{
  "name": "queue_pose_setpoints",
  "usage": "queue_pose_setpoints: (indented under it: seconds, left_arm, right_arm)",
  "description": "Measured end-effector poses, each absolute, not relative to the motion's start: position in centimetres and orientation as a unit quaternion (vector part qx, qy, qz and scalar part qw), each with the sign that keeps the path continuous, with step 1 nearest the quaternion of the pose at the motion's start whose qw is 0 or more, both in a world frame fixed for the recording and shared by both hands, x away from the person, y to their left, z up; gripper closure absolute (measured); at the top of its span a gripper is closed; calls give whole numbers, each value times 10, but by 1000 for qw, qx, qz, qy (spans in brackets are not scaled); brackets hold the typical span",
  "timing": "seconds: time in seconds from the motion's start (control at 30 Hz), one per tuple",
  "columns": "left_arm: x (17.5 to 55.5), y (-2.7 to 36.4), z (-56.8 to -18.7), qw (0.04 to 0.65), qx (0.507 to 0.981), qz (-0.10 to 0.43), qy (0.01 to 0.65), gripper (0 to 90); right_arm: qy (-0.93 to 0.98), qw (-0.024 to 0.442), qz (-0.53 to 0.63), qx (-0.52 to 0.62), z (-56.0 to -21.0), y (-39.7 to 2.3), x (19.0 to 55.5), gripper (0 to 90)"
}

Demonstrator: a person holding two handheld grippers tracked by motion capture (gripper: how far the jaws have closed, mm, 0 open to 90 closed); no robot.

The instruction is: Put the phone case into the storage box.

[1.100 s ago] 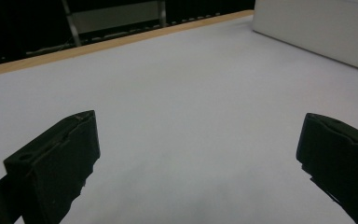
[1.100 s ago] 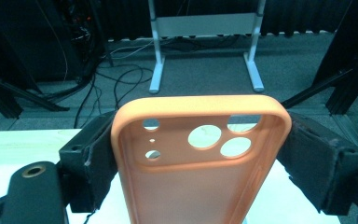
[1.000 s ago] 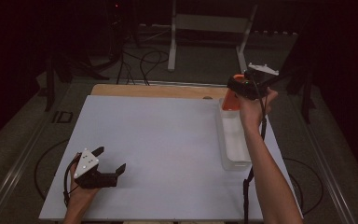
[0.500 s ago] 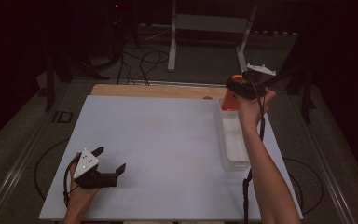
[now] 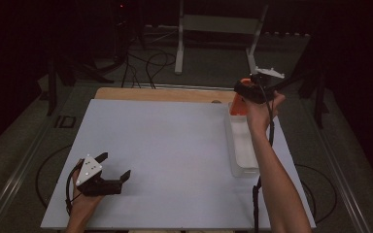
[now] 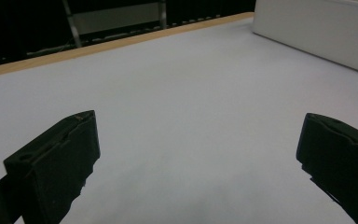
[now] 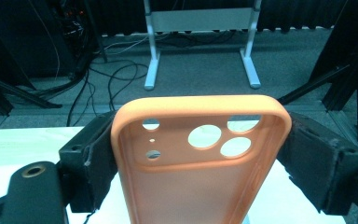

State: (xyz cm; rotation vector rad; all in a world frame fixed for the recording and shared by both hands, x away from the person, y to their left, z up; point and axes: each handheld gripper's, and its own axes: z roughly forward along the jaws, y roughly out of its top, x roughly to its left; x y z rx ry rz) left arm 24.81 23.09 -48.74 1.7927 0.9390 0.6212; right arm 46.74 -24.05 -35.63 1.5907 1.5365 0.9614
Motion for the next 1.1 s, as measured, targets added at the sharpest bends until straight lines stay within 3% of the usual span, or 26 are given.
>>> queue_pose_setpoints:
  seconds: [1.1]
  left_arm:
    - [245,232,-487,491,737,258,386,1]
  right_arm:
    - [601,353,351,625,-373,-242,480,167]
